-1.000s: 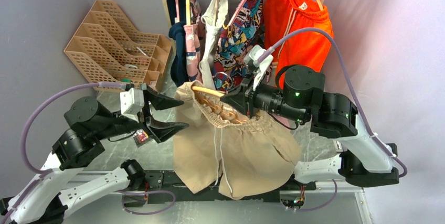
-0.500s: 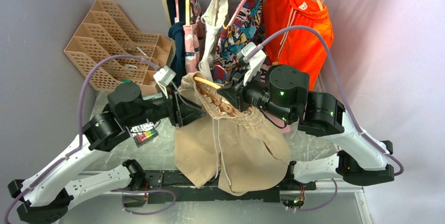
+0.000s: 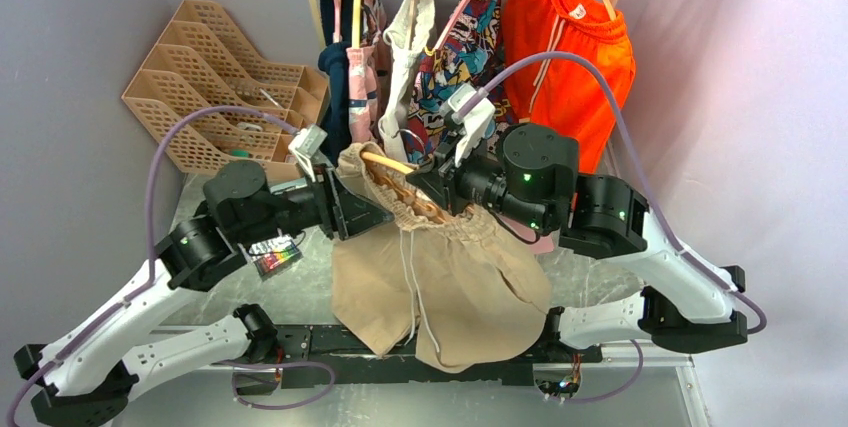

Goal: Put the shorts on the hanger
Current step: Adjust the hanger.

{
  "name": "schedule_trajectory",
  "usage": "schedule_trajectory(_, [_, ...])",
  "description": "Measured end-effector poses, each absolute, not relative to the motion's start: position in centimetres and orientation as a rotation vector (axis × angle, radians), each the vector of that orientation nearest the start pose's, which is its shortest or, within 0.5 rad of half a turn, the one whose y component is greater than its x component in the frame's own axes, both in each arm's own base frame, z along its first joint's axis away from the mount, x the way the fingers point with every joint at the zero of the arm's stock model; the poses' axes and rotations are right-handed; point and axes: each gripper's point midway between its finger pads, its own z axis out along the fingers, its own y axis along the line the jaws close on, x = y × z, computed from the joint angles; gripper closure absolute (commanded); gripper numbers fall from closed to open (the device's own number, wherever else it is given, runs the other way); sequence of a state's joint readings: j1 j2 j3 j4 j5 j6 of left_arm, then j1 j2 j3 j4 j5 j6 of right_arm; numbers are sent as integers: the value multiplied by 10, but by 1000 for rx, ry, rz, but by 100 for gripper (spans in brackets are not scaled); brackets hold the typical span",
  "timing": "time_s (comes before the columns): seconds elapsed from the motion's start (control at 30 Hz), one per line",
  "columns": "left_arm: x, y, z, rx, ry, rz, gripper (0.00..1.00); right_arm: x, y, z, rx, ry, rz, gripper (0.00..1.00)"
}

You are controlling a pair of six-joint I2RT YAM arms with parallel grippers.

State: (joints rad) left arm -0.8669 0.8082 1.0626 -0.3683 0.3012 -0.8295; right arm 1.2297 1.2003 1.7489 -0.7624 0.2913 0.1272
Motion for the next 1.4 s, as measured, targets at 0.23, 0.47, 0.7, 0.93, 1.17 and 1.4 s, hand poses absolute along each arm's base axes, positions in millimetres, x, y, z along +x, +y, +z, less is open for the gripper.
schedule_trajectory(0.23, [113, -225, 414, 295, 1693, -1363, 38, 108, 280, 467, -944, 1599, 889, 100])
schedule_trajectory(0.47, [98, -159, 449, 229, 1434, -1233, 34, 68, 226, 509, -969, 1486, 1027, 100])
schedule_trajectory(0.7, [116, -154, 441, 256, 1431, -1073, 34, 54, 241, 501, -1099, 1522, 1076, 100])
schedule_trajectory(0.93, [129, -146, 437, 275, 1442, -938, 34, 46, 283, 526, -1175, 1401, 1193, 100])
schedule_trajectory(1.17, [123, -117, 461, 213, 1345, -892, 36, 40, 250, 603, -1013, 1124, 1231, 100])
schedule_trajectory(1.4, [126, -111, 458, 186, 1358, -862, 36, 47, 215, 639, -879, 1016, 1169, 100])
